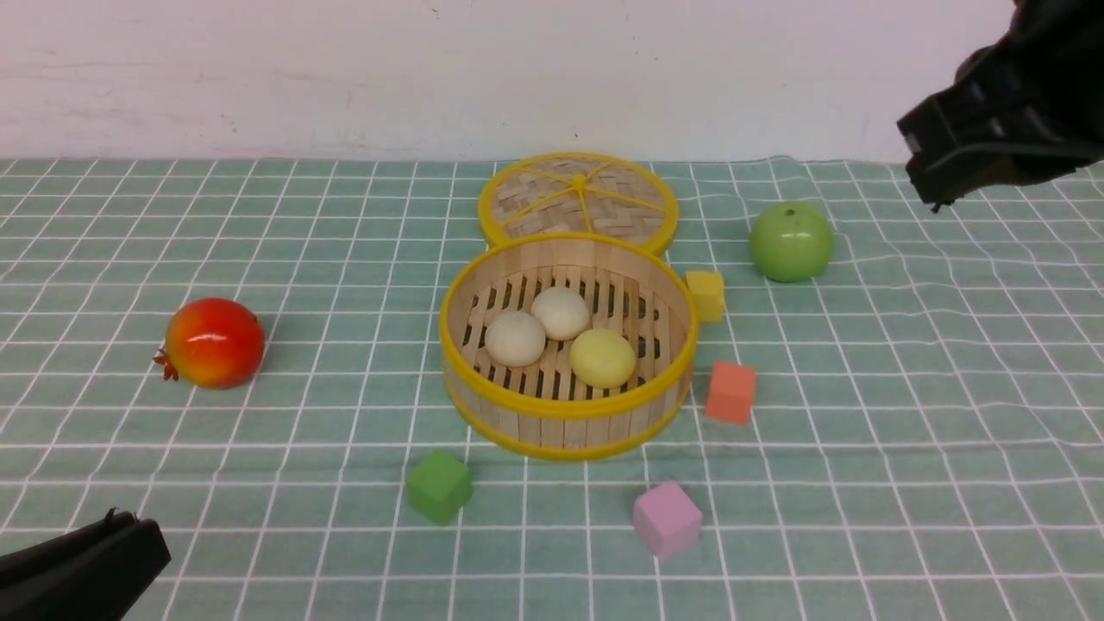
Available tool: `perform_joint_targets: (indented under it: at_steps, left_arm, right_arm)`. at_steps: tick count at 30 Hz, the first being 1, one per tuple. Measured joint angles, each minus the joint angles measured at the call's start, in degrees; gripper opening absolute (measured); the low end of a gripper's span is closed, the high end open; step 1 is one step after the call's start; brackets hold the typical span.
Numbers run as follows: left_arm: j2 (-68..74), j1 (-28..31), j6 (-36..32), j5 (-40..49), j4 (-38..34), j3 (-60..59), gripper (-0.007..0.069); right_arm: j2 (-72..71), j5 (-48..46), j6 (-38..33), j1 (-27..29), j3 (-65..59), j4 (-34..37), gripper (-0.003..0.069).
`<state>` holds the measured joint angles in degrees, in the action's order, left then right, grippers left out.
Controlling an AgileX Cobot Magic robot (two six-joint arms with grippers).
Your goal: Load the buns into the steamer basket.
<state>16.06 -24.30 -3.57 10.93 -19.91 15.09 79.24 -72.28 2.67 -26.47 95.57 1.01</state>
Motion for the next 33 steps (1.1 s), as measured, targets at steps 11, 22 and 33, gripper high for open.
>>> perform_joint_targets:
  at_steps: [11,22,33]
  left_arm:
    - [0.0,0.0,0.0,0.0,0.0,0.0,0.0111]
    - [0.0,0.0,0.0,0.04,0.05,0.0,0.0115]
    - [-0.02,0.0,0.0,0.11,0.05,0.0,0.013]
  right_arm:
    - [-22.89,8.38,0.0,0.78,-19.82,-7.48,0.0]
    - [-72.27,47.45,2.05,19.34,-87.55,-9.42,0.0]
    - [-79.81,51.23,7.33,23.19,-96.66,-7.27,0.0]
